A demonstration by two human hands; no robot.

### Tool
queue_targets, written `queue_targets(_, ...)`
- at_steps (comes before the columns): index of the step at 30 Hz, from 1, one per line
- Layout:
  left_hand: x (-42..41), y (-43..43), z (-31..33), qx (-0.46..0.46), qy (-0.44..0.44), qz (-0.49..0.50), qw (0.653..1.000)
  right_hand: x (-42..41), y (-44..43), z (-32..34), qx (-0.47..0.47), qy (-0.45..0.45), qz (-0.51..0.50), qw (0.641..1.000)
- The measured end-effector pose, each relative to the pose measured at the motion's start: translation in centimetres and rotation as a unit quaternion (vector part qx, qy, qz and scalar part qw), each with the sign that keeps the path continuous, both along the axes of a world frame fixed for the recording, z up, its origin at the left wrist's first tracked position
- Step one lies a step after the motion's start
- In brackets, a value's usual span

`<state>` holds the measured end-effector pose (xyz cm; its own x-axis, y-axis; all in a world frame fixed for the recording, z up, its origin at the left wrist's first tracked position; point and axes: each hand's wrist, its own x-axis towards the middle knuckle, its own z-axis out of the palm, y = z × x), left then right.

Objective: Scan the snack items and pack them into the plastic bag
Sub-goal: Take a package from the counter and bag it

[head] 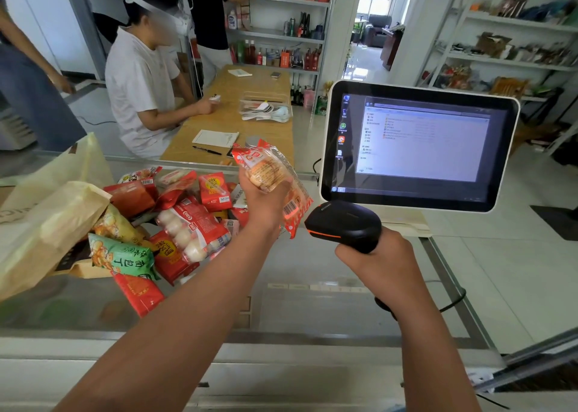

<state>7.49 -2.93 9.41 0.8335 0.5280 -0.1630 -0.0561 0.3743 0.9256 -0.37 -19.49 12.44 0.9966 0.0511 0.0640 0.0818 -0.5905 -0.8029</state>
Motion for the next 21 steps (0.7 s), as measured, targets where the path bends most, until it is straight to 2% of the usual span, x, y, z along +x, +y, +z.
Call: queue_targets(21,0.04,-0.08,-0.09,0.008,0.014,-0.004,1.0,-0.06,0.18,0.05,0.004,0.002,0.003,1.0)
